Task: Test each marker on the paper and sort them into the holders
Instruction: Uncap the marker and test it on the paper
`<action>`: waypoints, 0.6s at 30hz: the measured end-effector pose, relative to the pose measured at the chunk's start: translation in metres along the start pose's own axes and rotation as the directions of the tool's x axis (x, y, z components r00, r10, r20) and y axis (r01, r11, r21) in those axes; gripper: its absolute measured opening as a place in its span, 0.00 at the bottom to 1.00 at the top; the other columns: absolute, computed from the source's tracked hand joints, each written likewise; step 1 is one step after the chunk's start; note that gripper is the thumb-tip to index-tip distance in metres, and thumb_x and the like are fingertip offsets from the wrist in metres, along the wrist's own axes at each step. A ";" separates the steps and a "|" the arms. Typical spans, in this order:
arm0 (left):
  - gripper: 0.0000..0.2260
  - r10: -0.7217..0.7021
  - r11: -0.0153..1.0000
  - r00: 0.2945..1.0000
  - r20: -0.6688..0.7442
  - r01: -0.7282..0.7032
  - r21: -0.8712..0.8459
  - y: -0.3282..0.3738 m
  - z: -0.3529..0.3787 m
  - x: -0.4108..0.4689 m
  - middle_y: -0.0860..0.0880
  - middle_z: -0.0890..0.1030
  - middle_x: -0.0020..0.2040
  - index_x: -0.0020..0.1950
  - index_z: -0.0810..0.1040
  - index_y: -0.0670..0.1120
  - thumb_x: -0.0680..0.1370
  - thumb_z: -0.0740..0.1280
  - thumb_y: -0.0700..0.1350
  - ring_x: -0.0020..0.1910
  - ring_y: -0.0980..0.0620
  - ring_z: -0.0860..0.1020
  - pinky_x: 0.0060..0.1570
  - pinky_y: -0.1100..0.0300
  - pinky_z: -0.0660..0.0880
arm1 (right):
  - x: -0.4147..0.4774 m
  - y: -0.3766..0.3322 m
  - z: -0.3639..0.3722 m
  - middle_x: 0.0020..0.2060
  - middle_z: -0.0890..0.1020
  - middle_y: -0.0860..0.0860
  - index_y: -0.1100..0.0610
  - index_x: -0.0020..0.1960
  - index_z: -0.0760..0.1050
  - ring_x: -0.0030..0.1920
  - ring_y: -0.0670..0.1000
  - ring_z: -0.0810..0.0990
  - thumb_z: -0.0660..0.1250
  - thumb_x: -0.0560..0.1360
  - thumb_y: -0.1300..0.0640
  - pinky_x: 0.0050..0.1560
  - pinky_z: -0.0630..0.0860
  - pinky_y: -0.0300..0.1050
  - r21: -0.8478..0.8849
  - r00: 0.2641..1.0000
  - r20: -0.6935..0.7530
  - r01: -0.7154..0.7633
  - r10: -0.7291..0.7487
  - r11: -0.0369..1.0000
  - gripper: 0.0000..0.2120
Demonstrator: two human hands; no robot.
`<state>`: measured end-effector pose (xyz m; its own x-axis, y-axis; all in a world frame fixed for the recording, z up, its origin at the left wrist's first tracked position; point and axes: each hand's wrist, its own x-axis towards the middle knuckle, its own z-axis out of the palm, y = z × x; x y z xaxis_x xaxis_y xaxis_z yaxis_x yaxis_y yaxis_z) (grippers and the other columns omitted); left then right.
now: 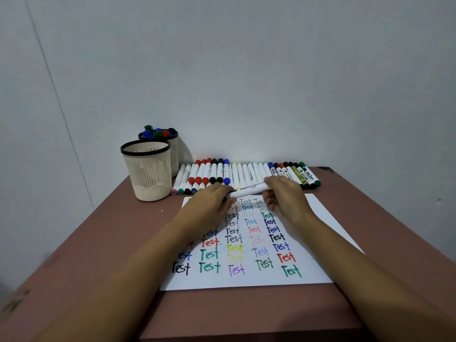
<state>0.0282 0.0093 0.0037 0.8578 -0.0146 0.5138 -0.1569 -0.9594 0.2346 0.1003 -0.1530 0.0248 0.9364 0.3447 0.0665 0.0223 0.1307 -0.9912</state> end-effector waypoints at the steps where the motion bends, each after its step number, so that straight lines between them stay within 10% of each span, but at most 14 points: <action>1: 0.13 -0.002 1.000 1.000 -0.003 0.001 -0.014 0.001 0.000 0.000 0.51 0.72 0.45 0.61 0.72 0.43 0.81 0.58 0.48 0.40 0.54 0.69 0.39 0.62 0.63 | 0.000 0.000 0.001 0.27 0.73 0.51 0.58 0.42 0.73 0.28 0.46 0.68 0.63 0.78 0.58 0.29 0.65 0.39 0.075 1.000 0.017 -0.022 0.021 0.997 0.07; 18: 0.05 -0.140 0.882 0.989 0.056 0.150 -0.446 0.029 -0.004 -0.002 0.54 0.68 0.28 0.50 0.74 0.46 0.80 0.61 0.46 0.25 0.61 0.69 0.26 0.68 0.63 | 0.000 0.014 0.006 0.27 0.73 0.48 0.59 0.39 0.76 0.29 0.44 0.68 0.66 0.77 0.53 0.33 0.66 0.38 -0.008 0.966 0.234 0.119 -0.114 0.993 0.11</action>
<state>0.0201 -0.0173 0.0122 0.8973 0.1043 0.4289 -0.2277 -0.7230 0.6522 0.0988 -0.1451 0.0114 0.8197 0.5352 0.2039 0.1367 0.1630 -0.9771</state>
